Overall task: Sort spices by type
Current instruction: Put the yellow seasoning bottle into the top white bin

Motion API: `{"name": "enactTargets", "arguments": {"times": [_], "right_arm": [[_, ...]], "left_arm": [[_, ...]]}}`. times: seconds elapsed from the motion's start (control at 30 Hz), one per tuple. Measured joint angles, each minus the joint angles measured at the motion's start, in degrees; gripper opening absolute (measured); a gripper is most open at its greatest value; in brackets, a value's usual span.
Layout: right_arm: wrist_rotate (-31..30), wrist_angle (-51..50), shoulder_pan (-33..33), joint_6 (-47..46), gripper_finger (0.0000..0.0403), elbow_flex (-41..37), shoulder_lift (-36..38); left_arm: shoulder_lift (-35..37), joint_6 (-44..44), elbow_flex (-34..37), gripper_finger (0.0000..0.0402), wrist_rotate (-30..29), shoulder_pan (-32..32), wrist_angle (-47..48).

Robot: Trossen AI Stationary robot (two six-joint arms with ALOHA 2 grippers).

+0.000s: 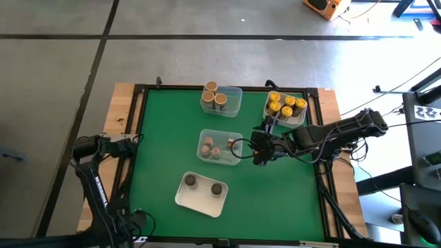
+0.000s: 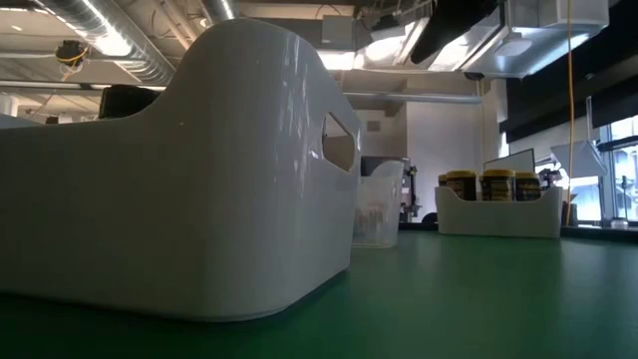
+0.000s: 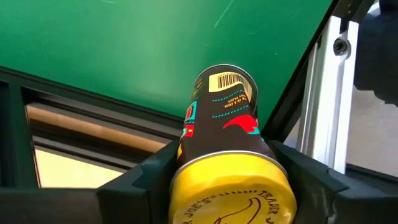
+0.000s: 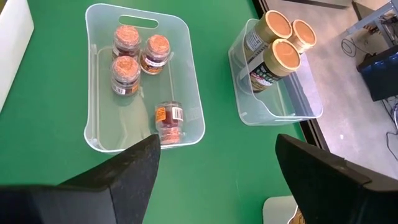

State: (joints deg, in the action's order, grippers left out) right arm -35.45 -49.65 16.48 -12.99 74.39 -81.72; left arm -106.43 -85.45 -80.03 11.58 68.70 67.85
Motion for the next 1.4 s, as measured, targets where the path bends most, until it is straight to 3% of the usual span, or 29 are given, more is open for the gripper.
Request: {"name": "enactTargets", "arguments": {"times": [0.63,0.93,1.07,1.4], "right_arm": [[0.53,1.05,-0.01,-0.13,0.0319,0.04,-1.07],[0.78,2.72,-0.02,1.2,0.0313,0.04,-2.24],[3.9,4.98,-0.02,2.95,0.0265,0.04,-2.24],[8.72,12.94,-0.02,10.41,0.0052,-1.48,-4.49]], "left_arm": [[0.56,0.66,-0.96,0.0215,-1.05,-3.98,2.12],[6.24,-2.11,-2.36,0.0215,-6.51,-5.7,7.09],[9.52,-3.02,-2.38,0.0215,-8.8,-7.75,9.42],[13.46,-1.5,-2.37,0.0215,-22.29,-9.43,10.94]]}}
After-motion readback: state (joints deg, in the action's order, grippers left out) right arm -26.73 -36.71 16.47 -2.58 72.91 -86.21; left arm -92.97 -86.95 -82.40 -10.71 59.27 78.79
